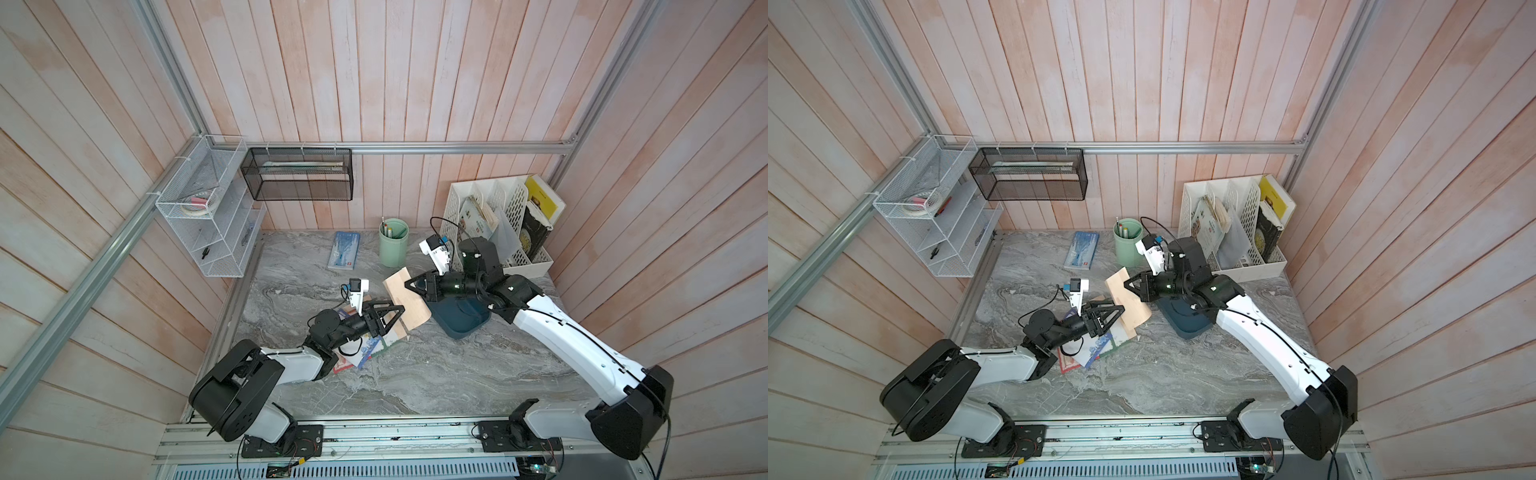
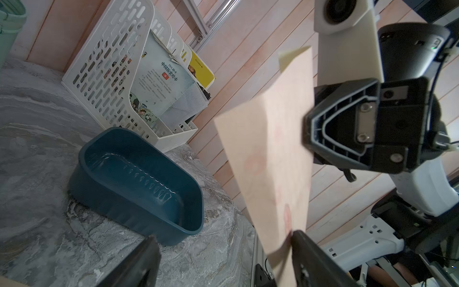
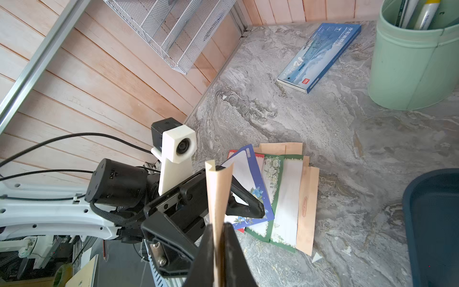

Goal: Take out the stationery paper from the storage box
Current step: Place the stationery paper at the center of the board.

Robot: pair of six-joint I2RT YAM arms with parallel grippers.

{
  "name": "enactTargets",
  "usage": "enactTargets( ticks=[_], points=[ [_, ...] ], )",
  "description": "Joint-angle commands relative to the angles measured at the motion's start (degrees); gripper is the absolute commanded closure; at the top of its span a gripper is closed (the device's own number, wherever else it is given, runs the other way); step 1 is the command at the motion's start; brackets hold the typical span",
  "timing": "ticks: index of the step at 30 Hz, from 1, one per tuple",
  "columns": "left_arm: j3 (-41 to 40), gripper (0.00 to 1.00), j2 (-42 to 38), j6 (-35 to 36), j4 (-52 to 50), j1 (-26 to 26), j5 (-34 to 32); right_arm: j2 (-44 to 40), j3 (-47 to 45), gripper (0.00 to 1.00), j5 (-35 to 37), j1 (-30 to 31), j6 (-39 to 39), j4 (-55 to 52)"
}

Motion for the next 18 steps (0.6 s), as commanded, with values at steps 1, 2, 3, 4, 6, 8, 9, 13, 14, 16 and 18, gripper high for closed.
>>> enactTargets(
  ticks=[1, 2, 3, 4, 6, 8, 9, 13, 14, 16, 18],
  points=[
    [0.6, 0.16, 0.1, -1.6, 6.4, -0.3, 1.4, -0.5, -1.3, 0.88, -0.3, 0.2, -0.3, -0.5],
    [0.7, 0.20, -0.1, -1.5, 6.2, -0.3, 1.4, -0.5, -1.6, 0.88, -0.2, 0.2, -0.4, -0.5],
    [0.8, 0.27, -0.3, -1.5, 6.2, -0.3, 1.7, -0.4, -2.0, 0.88, 0.1, 0.2, -0.5, -0.6],
    [0.9, 0.33, -0.7, -1.4, 6.3, -0.3, 2.1, -0.2, -2.1, 0.88, 0.3, 0.2, -0.7, -0.8],
    [1.1, 0.43, -1.4, -1.3, 5.9, -0.3, 2.5, 0.5, -2.5, 0.88, 0.2, 0.2, -1.4, -0.9],
    [1.2, 0.56, -2.1, -1.1, 5.2, -0.3, 2.6, 1.4, -2.6, 0.88, 1.0, 0.2, -1.8, -1.4],
    [1.2, 0.64, -2.5, -1.0, 4.8, -0.3, 2.6, 1.6, -2.8, 0.88, 1.7, 0.2, -1.8, -1.5],
    [1.1, 0.81, -4.2, -0.2, 2.2, -0.3, 2.8, 2.1, -2.8, 0.88, 3.6, 0.2, -2.1, -1.7],
    [1.1, 0.84, -4.6, 0.1, 1.4, -0.2, 2.8, 2.3, -2.6, 0.88, 3.6, 0.2, -2.1, -1.8],
    [1.1, 0.90, -5.7, 0.7, -0.4, -0.2, 2.7, 2.6, -2.8, 0.84, 3.6, 0.2, -2.2, -1.8],
    [1.2, 0.99, -6.8, 1.2, -2.7, -0.3, 2.5, 2.4, -3.3, 0.74, 3.9, 0.2, -2.3, -1.2]
  ],
)
